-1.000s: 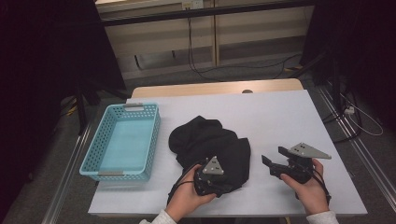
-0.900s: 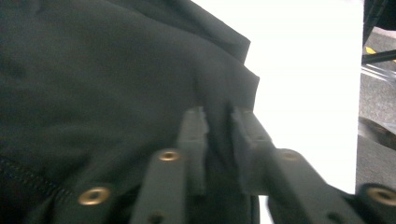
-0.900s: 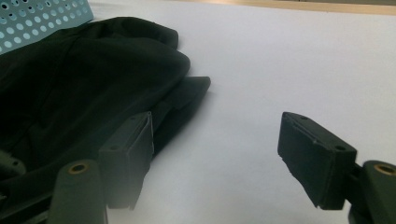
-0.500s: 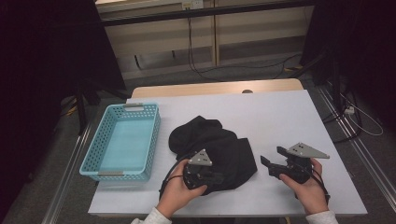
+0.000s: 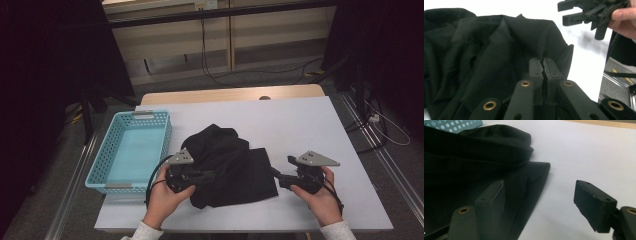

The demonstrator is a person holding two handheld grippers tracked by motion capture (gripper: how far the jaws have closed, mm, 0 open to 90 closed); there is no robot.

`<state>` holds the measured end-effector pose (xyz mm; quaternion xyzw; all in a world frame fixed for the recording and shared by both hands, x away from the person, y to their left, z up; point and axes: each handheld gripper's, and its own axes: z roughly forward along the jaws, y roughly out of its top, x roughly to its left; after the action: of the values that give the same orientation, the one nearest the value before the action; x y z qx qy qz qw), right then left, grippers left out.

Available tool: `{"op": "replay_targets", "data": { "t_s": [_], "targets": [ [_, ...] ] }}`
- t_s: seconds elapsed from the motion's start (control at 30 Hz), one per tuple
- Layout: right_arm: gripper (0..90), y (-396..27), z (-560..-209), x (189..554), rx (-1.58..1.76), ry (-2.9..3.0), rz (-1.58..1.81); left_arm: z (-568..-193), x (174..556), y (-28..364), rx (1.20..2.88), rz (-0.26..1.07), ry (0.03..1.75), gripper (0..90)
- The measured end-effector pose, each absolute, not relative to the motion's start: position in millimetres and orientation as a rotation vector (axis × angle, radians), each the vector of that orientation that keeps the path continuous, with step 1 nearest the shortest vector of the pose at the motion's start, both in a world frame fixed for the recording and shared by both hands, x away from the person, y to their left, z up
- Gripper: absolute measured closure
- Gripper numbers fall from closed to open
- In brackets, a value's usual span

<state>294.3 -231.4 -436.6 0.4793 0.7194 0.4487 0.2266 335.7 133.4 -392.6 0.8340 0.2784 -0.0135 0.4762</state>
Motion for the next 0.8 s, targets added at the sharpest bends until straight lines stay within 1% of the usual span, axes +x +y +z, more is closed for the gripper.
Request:
{"op": "replay_targets", "data": {
  "t_s": [0.33,0.57,0.8],
  "targets": [
    [24.8,-213,-442,314,1.28,2.045,1.178,-387,328,156,2.019,0.018,0.726,86.7],
    [24.4,-201,-440,320,1.252,2.064,1.194,-386,323,166,2.016,0.032,0.746,86.7],
    [24.3,-186,-438,322,1.215,2.084,1.201,-369,321,185,1.943,0.088,0.767,86.7]
  ]
}}
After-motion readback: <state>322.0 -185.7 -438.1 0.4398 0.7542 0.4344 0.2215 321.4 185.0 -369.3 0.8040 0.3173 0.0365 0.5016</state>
